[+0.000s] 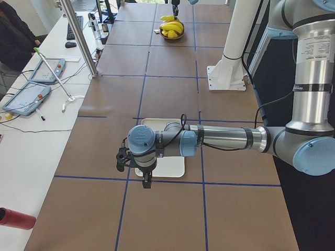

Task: Transfer all bananas from basket to plate

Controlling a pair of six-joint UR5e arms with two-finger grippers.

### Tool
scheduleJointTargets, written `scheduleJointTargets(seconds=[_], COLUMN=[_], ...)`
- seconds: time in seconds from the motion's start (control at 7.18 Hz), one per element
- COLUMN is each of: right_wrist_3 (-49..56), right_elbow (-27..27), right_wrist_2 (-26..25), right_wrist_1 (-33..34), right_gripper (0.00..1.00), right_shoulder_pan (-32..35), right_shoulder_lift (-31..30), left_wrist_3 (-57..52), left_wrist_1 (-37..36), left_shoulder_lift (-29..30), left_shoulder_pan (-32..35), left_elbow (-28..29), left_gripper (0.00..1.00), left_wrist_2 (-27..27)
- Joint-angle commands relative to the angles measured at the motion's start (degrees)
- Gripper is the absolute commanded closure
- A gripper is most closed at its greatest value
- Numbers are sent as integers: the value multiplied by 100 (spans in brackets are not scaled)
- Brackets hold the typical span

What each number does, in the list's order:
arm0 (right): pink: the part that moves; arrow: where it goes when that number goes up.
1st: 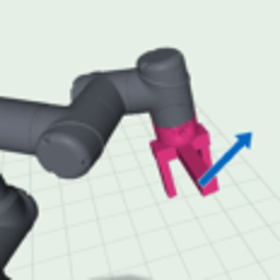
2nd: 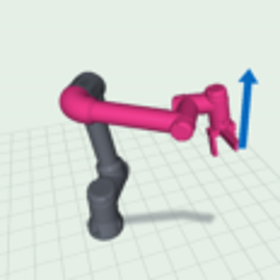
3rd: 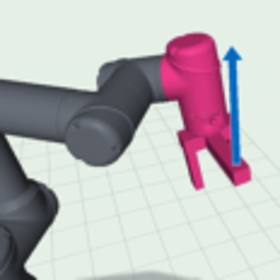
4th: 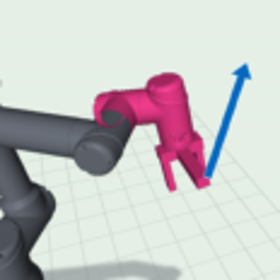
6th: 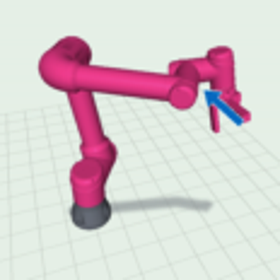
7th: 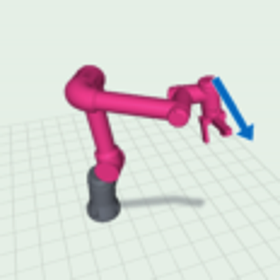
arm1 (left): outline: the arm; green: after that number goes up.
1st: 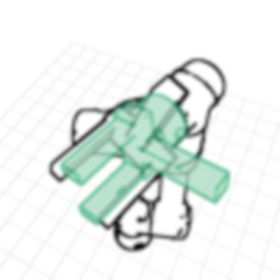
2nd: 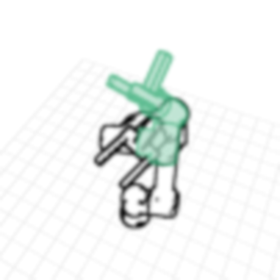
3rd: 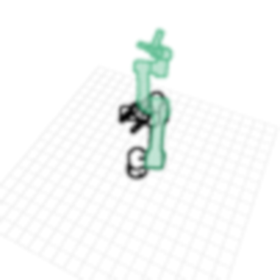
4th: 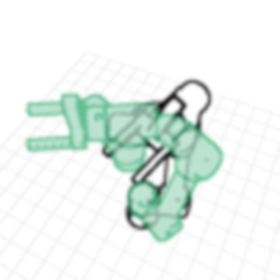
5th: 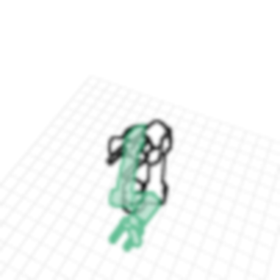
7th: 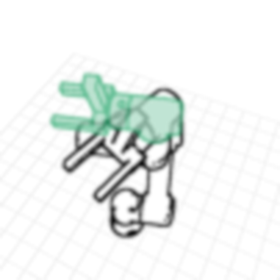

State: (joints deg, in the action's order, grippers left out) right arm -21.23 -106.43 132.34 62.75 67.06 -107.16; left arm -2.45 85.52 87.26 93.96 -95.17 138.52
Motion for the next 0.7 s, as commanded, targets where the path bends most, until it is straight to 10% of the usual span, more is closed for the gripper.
scheduleJointTargets(seconds=[0.0, 0.56], right_wrist_3=[65, 1578], right_elbow=[-360, -527], right_wrist_2=[3, 938], right_wrist_1=[26, 264], right_gripper=[100, 100], right_shoulder_pan=[577, 2390], right_shoulder_lift=[-216, 0], left_wrist_3=[8, 17], left_wrist_1=[0, -9], left_shoulder_lift=[-8, 1], left_shoulder_pan=[0, 0], left_elbow=[-2, -28], left_gripper=[0, 0], left_wrist_2=[0, 9])
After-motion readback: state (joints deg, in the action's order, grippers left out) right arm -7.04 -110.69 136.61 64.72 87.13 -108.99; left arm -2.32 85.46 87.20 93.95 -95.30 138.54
